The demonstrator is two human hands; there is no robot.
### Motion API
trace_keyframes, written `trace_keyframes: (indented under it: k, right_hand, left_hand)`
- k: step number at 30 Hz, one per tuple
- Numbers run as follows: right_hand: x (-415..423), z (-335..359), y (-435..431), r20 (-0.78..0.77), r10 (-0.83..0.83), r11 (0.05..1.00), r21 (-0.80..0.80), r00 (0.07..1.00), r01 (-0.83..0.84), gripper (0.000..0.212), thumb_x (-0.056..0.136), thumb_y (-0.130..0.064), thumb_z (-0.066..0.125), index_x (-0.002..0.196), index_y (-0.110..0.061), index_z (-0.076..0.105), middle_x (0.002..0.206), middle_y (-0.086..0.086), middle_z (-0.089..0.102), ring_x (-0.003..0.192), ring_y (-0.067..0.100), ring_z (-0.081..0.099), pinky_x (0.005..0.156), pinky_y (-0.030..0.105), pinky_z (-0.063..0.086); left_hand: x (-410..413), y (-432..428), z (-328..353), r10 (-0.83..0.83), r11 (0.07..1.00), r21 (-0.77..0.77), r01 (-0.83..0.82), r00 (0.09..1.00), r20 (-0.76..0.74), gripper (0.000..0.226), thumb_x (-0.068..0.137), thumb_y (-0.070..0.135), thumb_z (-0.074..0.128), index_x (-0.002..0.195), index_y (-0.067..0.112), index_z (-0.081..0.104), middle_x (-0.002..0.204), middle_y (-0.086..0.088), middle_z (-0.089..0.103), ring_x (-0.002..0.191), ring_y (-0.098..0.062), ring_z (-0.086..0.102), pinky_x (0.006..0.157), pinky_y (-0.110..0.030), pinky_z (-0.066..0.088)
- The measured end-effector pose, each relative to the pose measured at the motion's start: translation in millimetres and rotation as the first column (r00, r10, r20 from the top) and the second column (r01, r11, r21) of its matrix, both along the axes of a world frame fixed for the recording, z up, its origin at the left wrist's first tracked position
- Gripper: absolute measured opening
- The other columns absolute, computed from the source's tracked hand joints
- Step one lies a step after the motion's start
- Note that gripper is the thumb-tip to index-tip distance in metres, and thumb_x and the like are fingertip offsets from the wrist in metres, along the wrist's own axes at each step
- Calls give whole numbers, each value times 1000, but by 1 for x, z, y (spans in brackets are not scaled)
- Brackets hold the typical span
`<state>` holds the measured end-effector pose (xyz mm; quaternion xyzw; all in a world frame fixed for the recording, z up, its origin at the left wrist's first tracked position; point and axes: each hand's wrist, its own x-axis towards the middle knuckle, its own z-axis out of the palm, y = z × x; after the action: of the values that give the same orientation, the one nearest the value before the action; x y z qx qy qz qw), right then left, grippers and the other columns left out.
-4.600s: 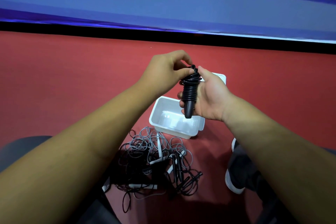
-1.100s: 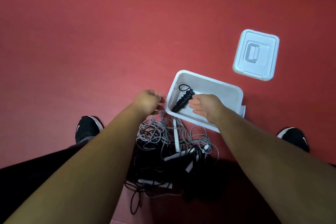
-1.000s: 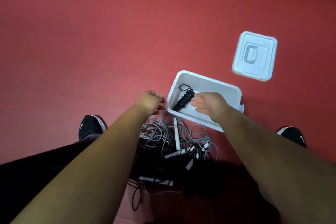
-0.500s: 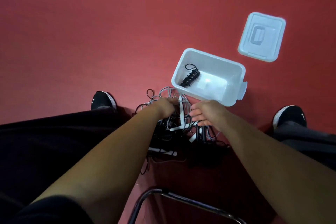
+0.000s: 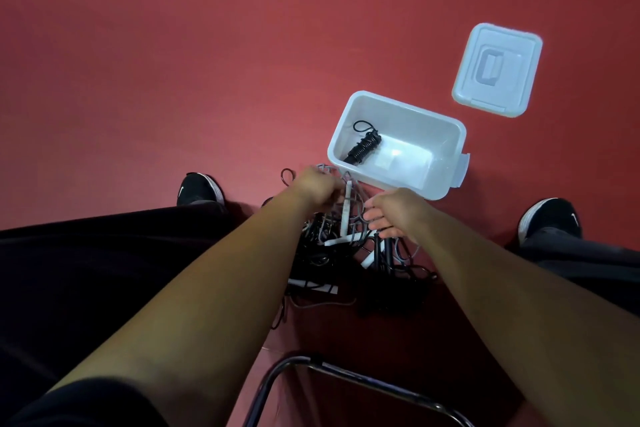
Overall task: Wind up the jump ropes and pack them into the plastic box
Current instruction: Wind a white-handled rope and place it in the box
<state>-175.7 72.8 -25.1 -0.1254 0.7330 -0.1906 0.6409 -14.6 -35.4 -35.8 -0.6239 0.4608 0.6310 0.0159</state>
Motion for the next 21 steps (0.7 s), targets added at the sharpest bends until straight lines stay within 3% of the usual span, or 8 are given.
trace_keyframes:
  k: [4, 7, 9, 13, 15, 17, 19, 21]
  right_hand:
    - [-6, 32, -9, -49, 6, 994, -106, 999, -11, 30, 106, -8, 55, 134, -2, 65, 107, 32, 73, 65, 21, 63, 60, 32, 53]
    - [-10, 51, -14, -179, 90, 974, -187, 980, -124, 46, 94, -6, 65, 131, -34, 64, 97, 17, 78, 70, 24, 67, 74, 46, 64]
    - [-11, 62, -12, -277, 183, 941, -228, 943, -250, 55, 87, -14, 77, 125, -51, 62, 82, 5, 76, 65, 16, 66, 69, 40, 62]
    - [-4, 72, -2, -277, 120, 916, -340, 953, -214, 9, 93, -38, 79, 101, -41, 80, 92, -1, 78, 79, 17, 69, 79, 33, 54]
    - [-4, 76, -1, -287, 90, 904, -378, 954, -199, 15, 98, -39, 67, 93, -38, 81, 98, 0, 74, 83, 21, 67, 79, 34, 55]
    - [-8, 90, -5, -216, -4, 901, -425, 976, -90, 22, 100, -35, 60, 92, -29, 80, 113, -4, 77, 101, 16, 74, 94, 39, 57]
    - [-17, 111, -13, -121, -81, 878, -478, 989, 14, 20, 102, -27, 57, 95, -24, 75, 111, -5, 81, 108, 16, 75, 101, 42, 56]
    - [-28, 135, -20, -107, -92, 850, -527, 990, 22, 15, 105, -24, 55, 103, -20, 69, 105, -4, 82, 109, 18, 76, 103, 43, 55]
  left_hand:
    - [-9, -16, 49, -35, 998, 49, 37, 999, -34, 12, 96, 8, 52, 96, 5, 64, 57, -5, 52, 46, -20, 50, 51, -27, 48]
    - [-14, -24, 91, -85, 996, -3, 85, 996, -38, 11, 91, 13, 67, 102, 9, 68, 58, 2, 43, 44, -15, 39, 47, -23, 39]
    - [-14, -23, 118, -117, 993, -36, 114, 990, -75, 14, 87, 17, 73, 96, 14, 63, 56, 6, 36, 43, -13, 30, 45, -21, 35]
    - [-10, -18, 142, -111, 993, -73, 96, 967, -230, 19, 92, 20, 68, 108, 12, 73, 57, 8, 33, 47, -13, 25, 51, -25, 27]
    - [-7, -21, 143, -86, 985, -169, 44, 963, -255, 30, 92, 18, 69, 117, 2, 73, 60, 6, 38, 49, -13, 30, 51, -25, 29]
    - [-3, -24, 148, -126, 961, -267, 65, 968, -218, 20, 94, 18, 70, 110, 8, 76, 63, 3, 45, 53, -14, 39, 53, -23, 36]
    - [-3, -27, 161, -189, 935, -335, 118, 964, -188, 13, 98, 23, 70, 103, 13, 76, 62, 3, 48, 57, -15, 42, 54, -22, 40]
    - [-9, -29, 182, -193, 930, -357, 88, 944, -268, 16, 103, 27, 64, 98, 17, 76, 60, 4, 47, 56, -15, 42, 56, -24, 45]
